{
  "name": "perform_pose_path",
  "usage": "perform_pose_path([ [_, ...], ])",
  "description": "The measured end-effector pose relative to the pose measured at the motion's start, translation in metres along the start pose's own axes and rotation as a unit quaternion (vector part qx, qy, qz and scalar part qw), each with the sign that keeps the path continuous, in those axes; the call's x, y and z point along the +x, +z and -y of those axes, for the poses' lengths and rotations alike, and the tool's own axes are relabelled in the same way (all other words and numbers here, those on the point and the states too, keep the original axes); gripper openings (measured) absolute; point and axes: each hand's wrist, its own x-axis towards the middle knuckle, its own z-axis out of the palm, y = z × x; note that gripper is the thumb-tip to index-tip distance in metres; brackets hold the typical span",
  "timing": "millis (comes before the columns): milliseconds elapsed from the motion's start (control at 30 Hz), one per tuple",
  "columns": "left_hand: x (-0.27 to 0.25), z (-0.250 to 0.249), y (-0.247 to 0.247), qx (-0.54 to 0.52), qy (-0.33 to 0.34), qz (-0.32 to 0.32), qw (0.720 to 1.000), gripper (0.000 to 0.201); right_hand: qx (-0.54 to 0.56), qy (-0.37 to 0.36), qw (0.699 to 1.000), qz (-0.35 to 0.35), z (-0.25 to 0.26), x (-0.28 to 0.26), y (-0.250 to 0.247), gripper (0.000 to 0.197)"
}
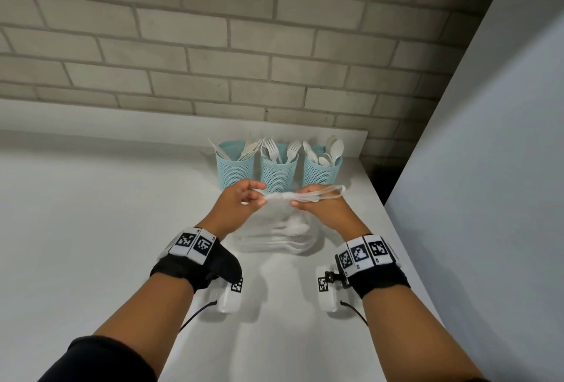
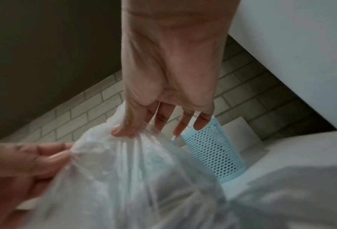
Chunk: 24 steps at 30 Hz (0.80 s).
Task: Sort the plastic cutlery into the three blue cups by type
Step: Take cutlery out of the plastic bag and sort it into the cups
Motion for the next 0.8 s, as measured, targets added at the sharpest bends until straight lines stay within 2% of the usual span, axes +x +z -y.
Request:
perform_pose_path([
  [67, -0.001, -0.005, 0.008, 0.0, -0.001, 0.024, 1.0, 0.026, -0.027, -0.011, 0.999, 0.019, 0.007, 0.002, 0.008, 0.021],
  [133, 0.0, -0.009, 0.014, -0.004, 0.005, 0.017, 1.0, 0.027, -0.046, -0.027, 0.999, 0.002, 0.009, 0.002, 0.014, 0.021],
  [233, 0.0, -0.011, 0.008, -0.033, -0.001, -0.023, 0.999, 0.024, 0.036, -0.036, 0.996, -0.067, -0.002, -0.006, 0.008, 0.017],
  [333, -0.004, -0.011, 0.003, -0.056, -0.012, -0.018, 0.998, 0.023, 0.12, -0.034, 0.988, -0.089, -0.008, -0.015, 0.006, 0.012],
  [467, -0.006, -0.017, 0.012, -0.047, -0.012, 0.024, 0.999, 0.024, 0.12, -0.06, 0.988, -0.075, 0.005, -0.015, 0.019, 0.013],
  [633, -0.005, -0.02, -0.002, -0.114, -0.011, -0.053, 0.992, 0.025, 0.133, -0.064, 0.979, -0.141, -0.009, -0.02, 0.009, 0.01],
  [733, -0.006, -0.029, 0.007, -0.141, -0.011, -0.018, 0.99, 0.03, 0.126, -0.077, 0.981, -0.123, 0.004, -0.02, 0.019, 0.009],
  [800, -0.007, -0.037, 0.015, -0.16, -0.004, -0.021, 0.987, 0.029, 0.126, -0.089, 0.979, -0.132, 0.013, -0.021, 0.025, 0.008],
])
